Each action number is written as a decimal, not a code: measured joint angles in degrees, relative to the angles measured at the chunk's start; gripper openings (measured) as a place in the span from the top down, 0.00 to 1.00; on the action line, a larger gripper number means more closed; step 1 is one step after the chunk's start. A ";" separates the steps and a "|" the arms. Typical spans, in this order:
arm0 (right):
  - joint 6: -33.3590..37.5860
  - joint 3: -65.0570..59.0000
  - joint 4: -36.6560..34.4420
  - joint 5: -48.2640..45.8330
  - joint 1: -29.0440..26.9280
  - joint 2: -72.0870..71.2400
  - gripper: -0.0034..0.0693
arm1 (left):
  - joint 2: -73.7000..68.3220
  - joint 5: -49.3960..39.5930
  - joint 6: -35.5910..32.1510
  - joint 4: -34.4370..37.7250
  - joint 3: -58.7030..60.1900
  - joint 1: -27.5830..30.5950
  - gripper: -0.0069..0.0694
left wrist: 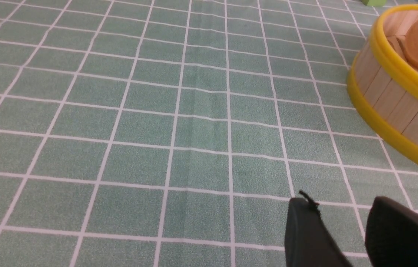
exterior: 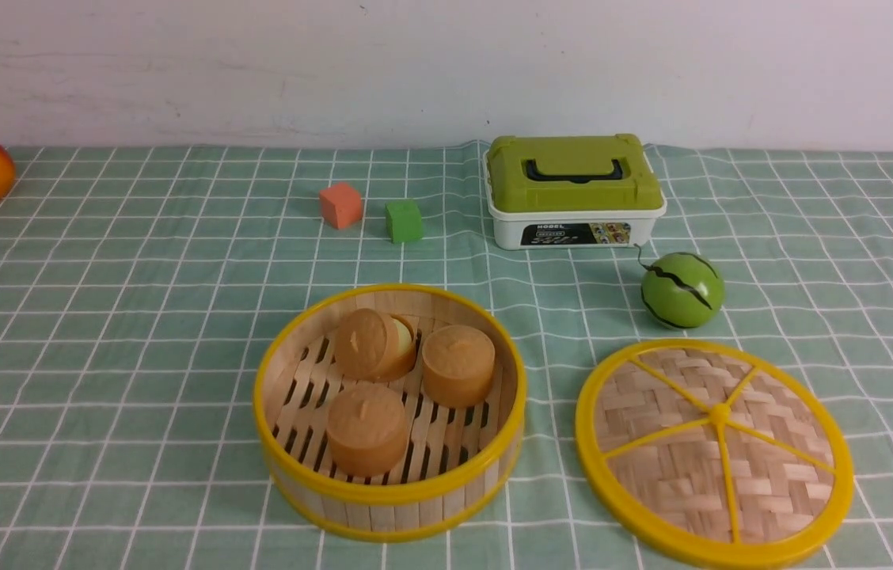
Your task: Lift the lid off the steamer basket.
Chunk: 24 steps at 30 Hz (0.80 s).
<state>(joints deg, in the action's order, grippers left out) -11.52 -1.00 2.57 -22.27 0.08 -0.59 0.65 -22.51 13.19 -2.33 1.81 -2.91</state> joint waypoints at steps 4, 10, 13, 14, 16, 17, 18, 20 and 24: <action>0.00 0.00 0.00 0.00 0.00 0.00 0.95 | 0.00 0.00 0.00 0.00 0.00 0.00 0.60; 0.00 0.00 0.00 0.00 0.00 0.00 0.95 | 0.00 0.00 0.00 0.00 0.00 0.00 0.60; 0.00 0.00 0.00 0.00 0.00 0.00 0.94 | 0.00 0.00 0.00 0.00 0.00 0.00 0.60; 0.00 0.00 0.00 0.00 0.00 0.00 0.94 | 0.00 0.00 0.00 0.00 0.00 0.00 0.60; 0.00 0.00 0.00 0.00 0.00 0.00 0.94 | 0.00 0.00 0.00 0.00 0.00 0.00 0.60; 0.00 0.00 0.00 0.00 0.00 0.00 0.93 | 0.00 0.00 0.00 0.00 0.00 0.00 0.60; 0.00 0.00 0.00 0.00 0.00 0.00 0.93 | 0.00 0.00 0.00 0.00 0.00 0.00 0.60; 0.00 0.00 0.20 0.00 0.00 0.00 0.93 | 0.00 0.00 0.00 0.00 0.00 0.00 0.60; 0.00 0.00 0.20 0.00 0.00 0.00 0.93 | 0.00 0.00 0.00 0.00 0.00 0.00 0.60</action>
<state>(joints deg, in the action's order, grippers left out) -11.52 -1.00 2.77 -22.27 0.08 -0.59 0.65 -22.51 13.19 -2.33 1.81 -2.91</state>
